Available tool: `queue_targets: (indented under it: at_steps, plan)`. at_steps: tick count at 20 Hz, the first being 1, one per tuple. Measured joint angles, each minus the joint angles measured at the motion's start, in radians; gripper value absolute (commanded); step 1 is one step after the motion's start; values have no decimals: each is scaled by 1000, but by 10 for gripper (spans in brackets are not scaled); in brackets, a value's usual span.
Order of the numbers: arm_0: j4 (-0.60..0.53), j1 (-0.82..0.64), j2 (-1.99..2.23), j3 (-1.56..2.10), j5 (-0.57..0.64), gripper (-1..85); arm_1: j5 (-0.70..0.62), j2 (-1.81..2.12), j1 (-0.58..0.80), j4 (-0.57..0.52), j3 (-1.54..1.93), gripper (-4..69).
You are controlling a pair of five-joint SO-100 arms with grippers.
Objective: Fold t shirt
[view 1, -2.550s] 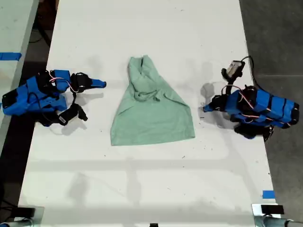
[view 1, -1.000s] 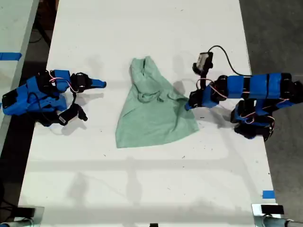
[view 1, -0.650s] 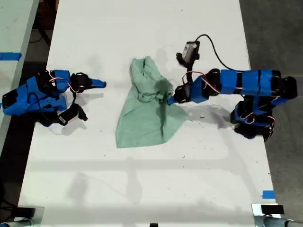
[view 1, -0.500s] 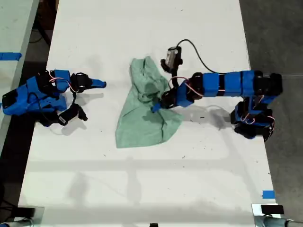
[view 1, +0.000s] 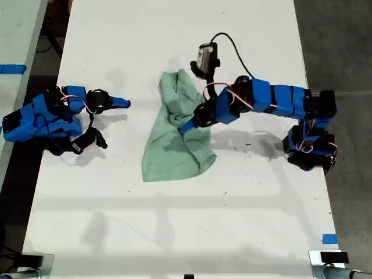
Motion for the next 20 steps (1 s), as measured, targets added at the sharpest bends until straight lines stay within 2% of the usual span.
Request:
queue_targets:
  at_steps: [3,5,10,12,13,14,17,20]
  plan:
    - [0,0,0,0,0,-3,0,118,20,121,57,177]
    - [0,0,0,0,0,-3,17,273,34,140,262,161]
    - [5,-2,0,0,-23,-1,124,939,-12,-106,1075,120]
    - [17,-25,0,0,-52,40,166,1198,-60,-190,1373,157]
    - [38,-31,0,0,-77,82,181,1331,-71,-229,1516,153]
    - [63,-31,0,0,-124,90,186,1474,-84,-255,1647,146]
    - [97,-29,0,0,-281,92,186,1875,-100,-264,1922,128]
    - [98,-35,0,0,-293,98,149,1913,-87,-244,2046,128]
